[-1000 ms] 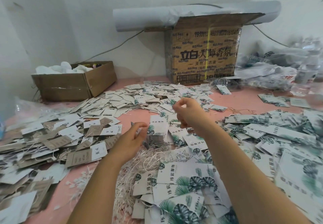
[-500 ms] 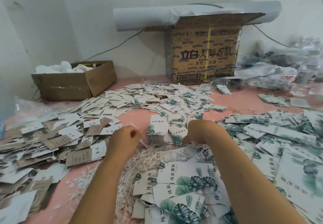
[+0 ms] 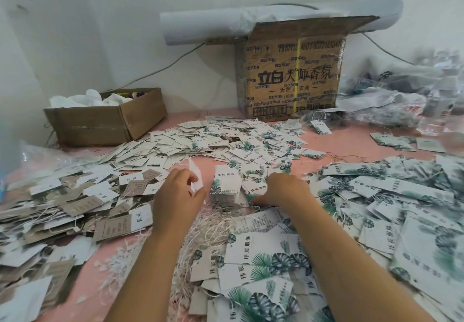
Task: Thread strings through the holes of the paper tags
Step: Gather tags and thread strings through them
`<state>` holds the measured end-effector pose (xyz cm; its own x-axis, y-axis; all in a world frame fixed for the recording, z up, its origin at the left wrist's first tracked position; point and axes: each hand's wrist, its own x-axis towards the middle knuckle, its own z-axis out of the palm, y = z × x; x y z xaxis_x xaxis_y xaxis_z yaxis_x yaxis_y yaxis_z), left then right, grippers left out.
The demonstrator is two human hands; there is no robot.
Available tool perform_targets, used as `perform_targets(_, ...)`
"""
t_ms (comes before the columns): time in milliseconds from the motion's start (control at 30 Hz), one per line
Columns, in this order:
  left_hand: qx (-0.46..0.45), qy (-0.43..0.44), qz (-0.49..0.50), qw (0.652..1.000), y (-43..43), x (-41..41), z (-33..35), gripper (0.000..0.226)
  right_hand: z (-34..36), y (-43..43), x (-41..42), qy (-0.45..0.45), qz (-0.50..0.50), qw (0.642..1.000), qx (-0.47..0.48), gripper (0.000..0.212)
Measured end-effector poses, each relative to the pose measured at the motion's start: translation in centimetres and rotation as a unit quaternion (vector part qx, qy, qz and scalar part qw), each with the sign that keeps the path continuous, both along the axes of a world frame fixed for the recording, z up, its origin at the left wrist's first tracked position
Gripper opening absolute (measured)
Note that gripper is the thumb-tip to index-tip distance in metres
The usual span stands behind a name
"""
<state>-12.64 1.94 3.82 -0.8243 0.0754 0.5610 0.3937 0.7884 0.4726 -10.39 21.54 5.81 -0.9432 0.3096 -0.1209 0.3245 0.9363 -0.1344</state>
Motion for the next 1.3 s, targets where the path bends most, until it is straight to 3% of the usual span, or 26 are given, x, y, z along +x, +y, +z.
perform_targets(167, -0.074, 0.038, -0.107, 0.991, 1.3, 0.4, -0.4, 0.02, 0.2, 0.1, -0.2, 0.006, -0.006, 1.0, -0.022, 0.049)
perform_targets(333, -0.138, -0.001, -0.157, 0.978, 2.0, 0.5, -1.5, 0.036, 0.2, 0.2, -0.2, 0.003, 0.004, 1.0, -0.027, 0.037)
perform_targets(433, -0.124, -0.037, -0.174, 0.976, 1.8, 0.2, -1.8, 0.031, 0.3, 0.6, -0.2, 0.016, 0.004, 0.999, -0.031, 0.028)
perform_targets(600, -0.044, -0.089, -0.198, 0.975, 1.8, 0.4, -1.8, 0.056, 0.7, 1.5, -0.7, 0.066, -0.02, 0.992, -0.107, 0.021)
perform_targets(667, -0.014, -0.074, -0.194, 0.978, 1.8, 0.3, -1.6, 0.06, 1.1, 1.8, -0.9, 0.07, -0.034, 0.983, -0.168, 0.023)
perform_targets(800, -0.032, -0.061, -0.106, 0.992, 1.7, 0.1, -1.6, 0.043, 1.3, 1.9, -1.0, 0.083, -0.025, 0.973, -0.216, 0.012)
perform_targets(900, -0.04, -0.068, -0.04, 0.996, 1.6, 0.2, -1.5, 0.047, 1.3, 2.0, -1.0, 0.095, -0.026, 0.958, -0.268, 0.026)
perform_targets(1000, 0.03, -0.14, -0.045, 0.989, 1.7, 0.1, -1.5, 0.044, 1.6, 2.3, -0.8, 0.098, -0.033, 0.938, -0.33, 0.01)
perform_targets(1100, 0.149, -0.208, -0.068, 0.964, 1.6, -0.2, -1.4, 0.041, 1.7, 2.7, -0.8, 0.119, -0.047, 0.904, -0.407, 0.01)
perform_targets(1200, 0.236, -0.229, -0.088, 0.94, 1.4, -0.3, -1.2, 0.037, 1.9, 2.5, -0.5, 0.128, -0.048, 0.877, -0.461, 0.007)
perform_targets(1300, 0.286, -0.22, -0.101, 0.927, 1.3, -0.4, -1.0, 0.033, 1.9, 2.3, -0.5, 0.112, -0.035, 0.84, -0.53, 0.019)
